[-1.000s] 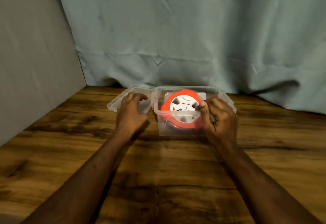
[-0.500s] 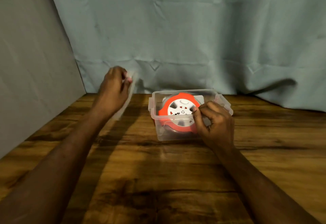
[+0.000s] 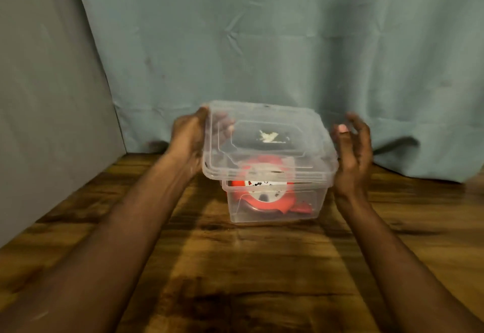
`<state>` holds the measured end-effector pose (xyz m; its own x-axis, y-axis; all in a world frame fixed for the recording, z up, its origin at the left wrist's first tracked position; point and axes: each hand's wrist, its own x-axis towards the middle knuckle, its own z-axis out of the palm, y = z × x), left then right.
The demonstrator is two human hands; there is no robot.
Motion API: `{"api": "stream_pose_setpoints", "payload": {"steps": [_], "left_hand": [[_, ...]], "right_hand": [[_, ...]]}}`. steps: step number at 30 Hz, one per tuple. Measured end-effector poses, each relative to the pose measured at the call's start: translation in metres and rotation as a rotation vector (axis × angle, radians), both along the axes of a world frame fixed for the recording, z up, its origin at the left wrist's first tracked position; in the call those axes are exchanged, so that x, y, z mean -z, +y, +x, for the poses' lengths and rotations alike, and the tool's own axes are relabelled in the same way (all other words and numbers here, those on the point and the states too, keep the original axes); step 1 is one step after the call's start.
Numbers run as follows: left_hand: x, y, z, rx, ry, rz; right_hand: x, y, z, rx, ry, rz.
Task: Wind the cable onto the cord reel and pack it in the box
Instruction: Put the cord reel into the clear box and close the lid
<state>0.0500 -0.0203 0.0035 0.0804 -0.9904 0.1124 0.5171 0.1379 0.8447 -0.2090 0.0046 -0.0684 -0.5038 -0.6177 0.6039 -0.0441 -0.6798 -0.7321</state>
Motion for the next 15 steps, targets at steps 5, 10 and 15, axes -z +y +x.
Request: {"api": "stream_pose_setpoints", "payload": {"steps": [5, 10, 15], "left_hand": [[0.055, -0.026, -0.018, -0.271, -0.286, 0.084], [0.072, -0.039, -0.021, -0.286, -0.787, 0.066], [0.073, -0.051, -0.011, -0.171, -1.007, 0.060]], "right_hand": [[0.003, -0.014, -0.006, -0.068, 0.193, 0.379], [0.006, -0.026, -0.009, 0.070, 0.357, 0.608], [0.001, -0.031, -0.009, 0.102, 0.695, 0.770]]}}
